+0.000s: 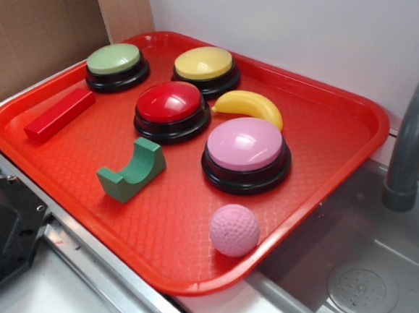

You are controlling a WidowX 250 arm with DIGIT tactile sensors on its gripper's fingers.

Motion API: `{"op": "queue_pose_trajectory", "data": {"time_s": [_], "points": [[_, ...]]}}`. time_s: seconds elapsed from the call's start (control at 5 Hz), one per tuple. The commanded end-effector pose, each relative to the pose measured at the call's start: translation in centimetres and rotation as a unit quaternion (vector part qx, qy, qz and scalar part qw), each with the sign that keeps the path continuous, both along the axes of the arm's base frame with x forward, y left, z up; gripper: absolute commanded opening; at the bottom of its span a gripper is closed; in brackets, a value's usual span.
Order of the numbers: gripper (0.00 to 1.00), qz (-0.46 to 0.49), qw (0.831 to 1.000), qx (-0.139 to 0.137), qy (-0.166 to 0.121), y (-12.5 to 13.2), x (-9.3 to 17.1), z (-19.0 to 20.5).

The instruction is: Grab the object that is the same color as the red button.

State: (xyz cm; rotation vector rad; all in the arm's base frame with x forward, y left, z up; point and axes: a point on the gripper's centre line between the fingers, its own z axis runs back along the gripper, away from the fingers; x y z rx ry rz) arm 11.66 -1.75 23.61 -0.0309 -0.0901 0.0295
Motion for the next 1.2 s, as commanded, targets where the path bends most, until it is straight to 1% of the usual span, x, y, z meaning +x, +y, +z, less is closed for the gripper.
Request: {"op": "queue_pose_trajectory", "data": {"time_s": [0.0,0.2,0.4,0.6,0.8,1.0], "points": [[1.0,0.0,1.0,0.0,0.0,0.0,0.0,0.0],[1.0,0.017,1.0,-0.011,-0.012,2.3,1.5,-1.4],[1.0,0.058,0.998,0.005,-0.017,4.0,2.6,-2.7],[1.0,0.101,0.994,0.027,-0.014,6.5,3.3,-4.8],[1.0,0.143,0.989,0.041,-0.014,9.5,3.6,-7.3],[1.0,0.193,0.98,0.048,-0.005,12.5,3.4,-9.7]]}}
